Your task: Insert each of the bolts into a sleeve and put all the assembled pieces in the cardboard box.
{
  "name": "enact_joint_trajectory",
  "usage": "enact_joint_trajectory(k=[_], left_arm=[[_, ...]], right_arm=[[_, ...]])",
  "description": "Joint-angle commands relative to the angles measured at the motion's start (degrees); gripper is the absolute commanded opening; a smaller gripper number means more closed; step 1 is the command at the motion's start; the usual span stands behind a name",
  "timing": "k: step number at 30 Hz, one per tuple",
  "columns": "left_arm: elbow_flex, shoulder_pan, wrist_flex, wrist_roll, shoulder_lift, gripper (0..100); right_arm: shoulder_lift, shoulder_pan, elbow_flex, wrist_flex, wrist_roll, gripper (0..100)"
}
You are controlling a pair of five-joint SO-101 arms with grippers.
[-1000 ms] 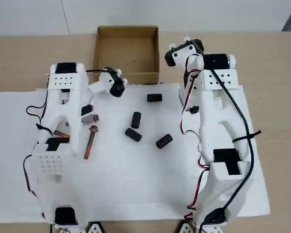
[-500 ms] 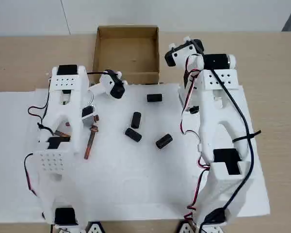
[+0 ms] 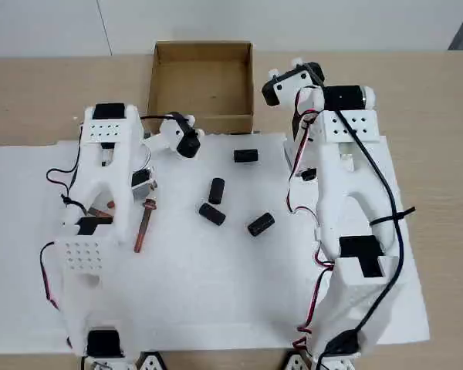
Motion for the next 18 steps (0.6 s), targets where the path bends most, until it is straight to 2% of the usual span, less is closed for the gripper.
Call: enact_joint_trajectory(k=[1, 9, 12, 15, 18], left_arm=[[-5.0, 1.0, 0.9, 0.0, -5.5, 0], [-3.5, 5.8, 1.1, 7.2, -21.7, 0], [-1.0, 7.3, 1.1, 14.2, -28.3, 0], [0.9, 9.2, 1.1, 21.0, -34.0, 0], [2.5, 11.4, 1.0, 21.9, -38.6, 0]], right_arm=[[-5.9, -0.3, -1.5, 1.5, -0.7, 0.3], [-17.1, -3.4, -1.4, 2.1, -0.8, 0.3], [-20.9, -3.1, -1.0, 2.2, -0.7, 0.3], [-25.1, -3.1, 3.0, 2.2, -0.7, 0.3], [-30.8, -3.1, 10.2, 2.2, -0.7, 0.3]])
